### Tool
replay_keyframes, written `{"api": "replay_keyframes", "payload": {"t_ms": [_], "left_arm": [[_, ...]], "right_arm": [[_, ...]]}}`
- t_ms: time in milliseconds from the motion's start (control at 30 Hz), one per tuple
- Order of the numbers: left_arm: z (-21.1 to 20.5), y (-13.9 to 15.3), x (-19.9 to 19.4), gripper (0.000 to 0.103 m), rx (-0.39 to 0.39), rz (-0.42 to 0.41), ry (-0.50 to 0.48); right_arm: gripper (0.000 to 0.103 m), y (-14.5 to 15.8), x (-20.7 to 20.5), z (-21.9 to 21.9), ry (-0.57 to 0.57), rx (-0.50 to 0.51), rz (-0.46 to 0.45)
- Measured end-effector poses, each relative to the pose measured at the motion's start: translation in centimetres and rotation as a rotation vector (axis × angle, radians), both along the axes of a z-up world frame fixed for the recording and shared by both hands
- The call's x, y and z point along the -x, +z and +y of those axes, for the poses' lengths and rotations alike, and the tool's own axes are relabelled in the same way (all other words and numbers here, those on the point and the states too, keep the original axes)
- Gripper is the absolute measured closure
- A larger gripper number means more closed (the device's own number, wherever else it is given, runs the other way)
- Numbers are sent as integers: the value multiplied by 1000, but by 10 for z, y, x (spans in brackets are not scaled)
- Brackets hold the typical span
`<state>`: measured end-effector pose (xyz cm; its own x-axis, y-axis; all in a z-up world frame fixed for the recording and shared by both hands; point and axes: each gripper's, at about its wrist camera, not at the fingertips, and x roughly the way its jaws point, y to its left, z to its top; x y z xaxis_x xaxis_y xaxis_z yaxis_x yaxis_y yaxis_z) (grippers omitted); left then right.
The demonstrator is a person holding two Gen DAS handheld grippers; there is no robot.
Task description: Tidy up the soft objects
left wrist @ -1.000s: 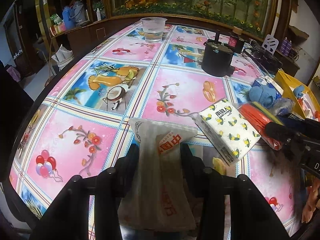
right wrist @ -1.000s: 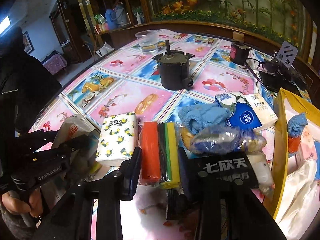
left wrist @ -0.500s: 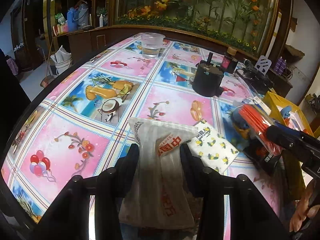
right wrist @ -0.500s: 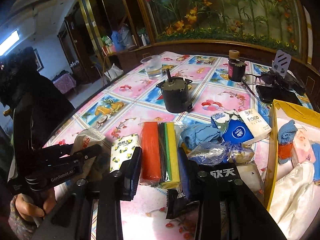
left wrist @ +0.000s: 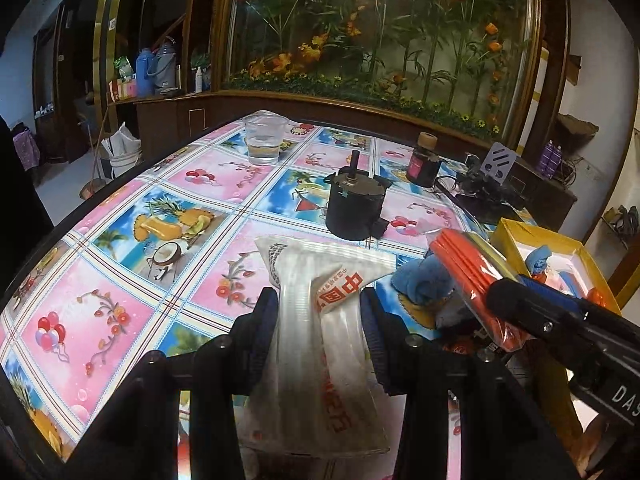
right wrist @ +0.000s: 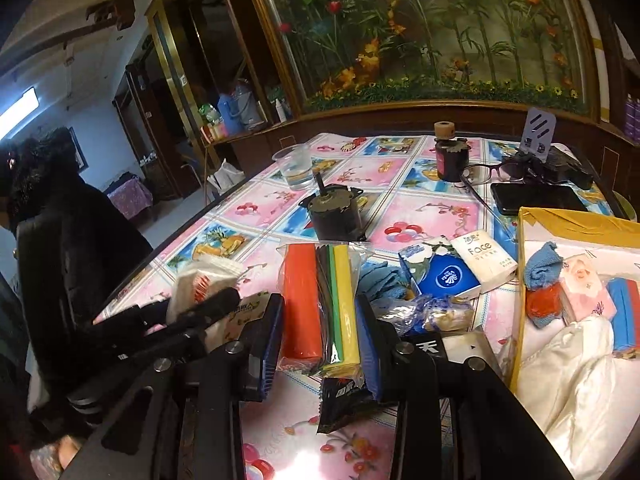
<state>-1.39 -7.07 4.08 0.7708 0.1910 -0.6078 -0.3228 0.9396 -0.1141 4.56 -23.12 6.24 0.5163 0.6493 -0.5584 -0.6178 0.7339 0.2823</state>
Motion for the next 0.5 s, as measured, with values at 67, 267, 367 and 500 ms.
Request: {"api": "replay_keyframes", "payload": {"t_ms": [67,267,367,500], "left_arm": [[-5,-1,-1,62,-27,0,-4],[-13,-2,2,62,-74,-4,1],[-14,0,5,62,-86,-19,5],[-15,1,7,61,-96,-30,11]], "right_arm": [[65,2,0,-5,-5,-23,2],[65,6,7,-8,8,-51,-23],[65,7,8,-10,6,-59,-27],[65,6,8,-15,-3,-69,-24]]}}
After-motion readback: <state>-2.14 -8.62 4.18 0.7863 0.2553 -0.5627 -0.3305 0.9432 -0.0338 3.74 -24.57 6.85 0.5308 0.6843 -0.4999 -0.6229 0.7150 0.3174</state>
